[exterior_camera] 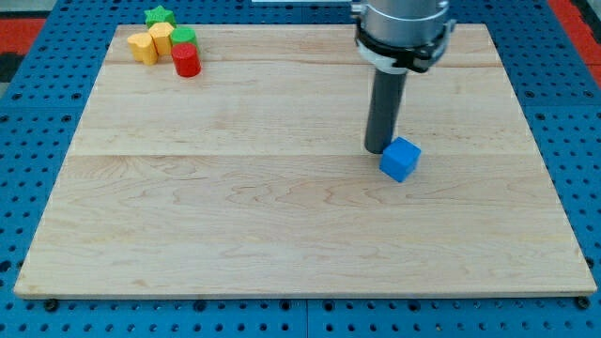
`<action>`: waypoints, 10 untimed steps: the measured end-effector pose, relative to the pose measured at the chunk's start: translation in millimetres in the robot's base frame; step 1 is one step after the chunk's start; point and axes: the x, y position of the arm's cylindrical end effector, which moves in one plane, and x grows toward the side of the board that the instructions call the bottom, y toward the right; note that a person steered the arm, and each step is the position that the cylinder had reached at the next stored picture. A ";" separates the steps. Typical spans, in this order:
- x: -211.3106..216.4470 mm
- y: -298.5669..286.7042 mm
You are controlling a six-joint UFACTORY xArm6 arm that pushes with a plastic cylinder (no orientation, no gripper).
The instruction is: Push the blue cube closer to the red star
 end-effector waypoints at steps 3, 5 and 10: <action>56.7 8.4; -4.3 52.7; -49.0 68.9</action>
